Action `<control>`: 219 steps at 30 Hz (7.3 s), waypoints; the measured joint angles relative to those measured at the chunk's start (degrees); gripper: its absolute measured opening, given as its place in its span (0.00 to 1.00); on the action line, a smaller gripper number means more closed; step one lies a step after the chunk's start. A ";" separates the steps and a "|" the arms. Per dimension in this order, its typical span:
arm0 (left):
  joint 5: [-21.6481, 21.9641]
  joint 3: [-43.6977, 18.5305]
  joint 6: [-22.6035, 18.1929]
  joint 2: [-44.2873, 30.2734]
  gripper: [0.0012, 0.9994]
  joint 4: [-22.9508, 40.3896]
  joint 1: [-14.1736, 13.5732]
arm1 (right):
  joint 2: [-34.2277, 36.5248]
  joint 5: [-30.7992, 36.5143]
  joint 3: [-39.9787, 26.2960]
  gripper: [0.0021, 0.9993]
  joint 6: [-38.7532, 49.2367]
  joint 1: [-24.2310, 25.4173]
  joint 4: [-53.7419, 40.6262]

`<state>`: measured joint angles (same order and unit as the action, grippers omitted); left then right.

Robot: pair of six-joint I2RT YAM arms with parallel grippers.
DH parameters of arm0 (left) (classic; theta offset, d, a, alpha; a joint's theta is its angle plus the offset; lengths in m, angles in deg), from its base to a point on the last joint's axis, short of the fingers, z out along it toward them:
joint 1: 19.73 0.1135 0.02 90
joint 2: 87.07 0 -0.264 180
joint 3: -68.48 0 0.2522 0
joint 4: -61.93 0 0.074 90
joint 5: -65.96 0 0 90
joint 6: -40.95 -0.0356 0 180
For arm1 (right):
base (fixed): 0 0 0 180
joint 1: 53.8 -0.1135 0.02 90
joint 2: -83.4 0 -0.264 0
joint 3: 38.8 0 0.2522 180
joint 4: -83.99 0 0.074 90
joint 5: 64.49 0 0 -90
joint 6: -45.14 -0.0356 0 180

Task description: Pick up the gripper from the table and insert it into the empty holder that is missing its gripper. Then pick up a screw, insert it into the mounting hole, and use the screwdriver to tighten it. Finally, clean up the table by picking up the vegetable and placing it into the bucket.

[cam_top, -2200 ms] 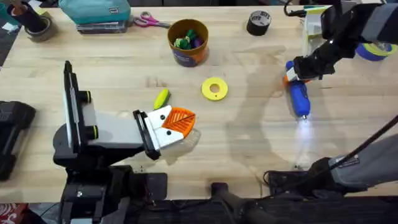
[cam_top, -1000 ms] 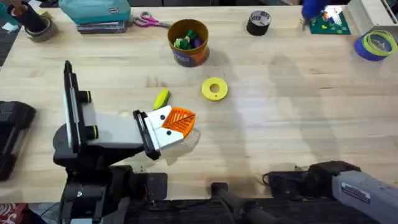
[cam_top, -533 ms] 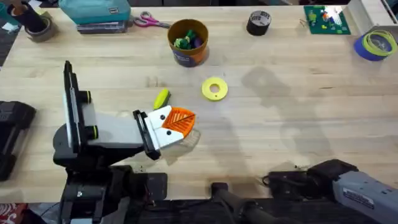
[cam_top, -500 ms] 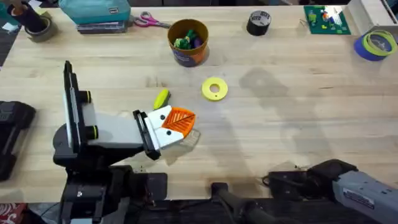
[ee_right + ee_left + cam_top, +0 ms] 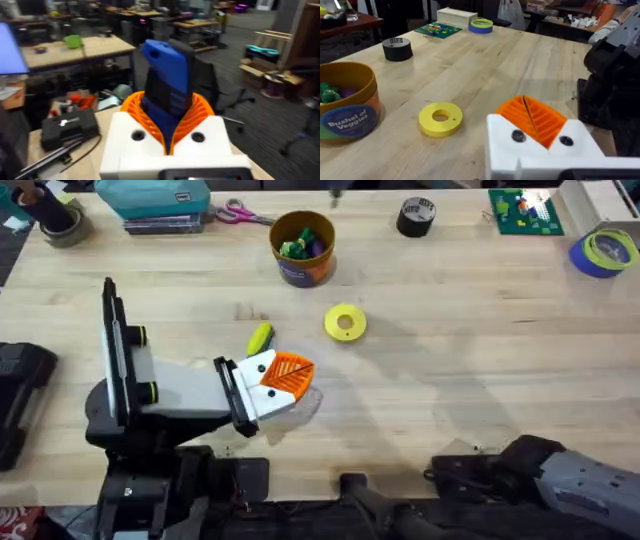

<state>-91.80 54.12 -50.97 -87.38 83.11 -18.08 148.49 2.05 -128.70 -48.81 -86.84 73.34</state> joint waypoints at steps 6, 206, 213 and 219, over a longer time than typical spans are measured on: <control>0.00 0.00 0.00 0.00 0.01 0.00 0.00 | 4.60 -0.20 0.00 0.02 -0.20 -6.01 6.17; 0.00 0.00 0.00 0.00 0.01 0.00 0.00 | 14.80 -31.04 23.80 0.02 -1.20 -12.50 40.37; 0.00 -0.02 0.00 0.00 0.01 0.00 0.00 | 14.80 -31.32 23.82 0.02 -1.20 -12.50 40.37; 0.00 0.00 0.00 0.02 0.01 0.00 0.00 | 14.80 -31.52 23.82 0.02 -1.68 -12.50 40.35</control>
<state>-91.80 54.12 -50.97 -87.36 83.11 -18.08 163.30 -29.47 -104.88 -50.49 -99.34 113.69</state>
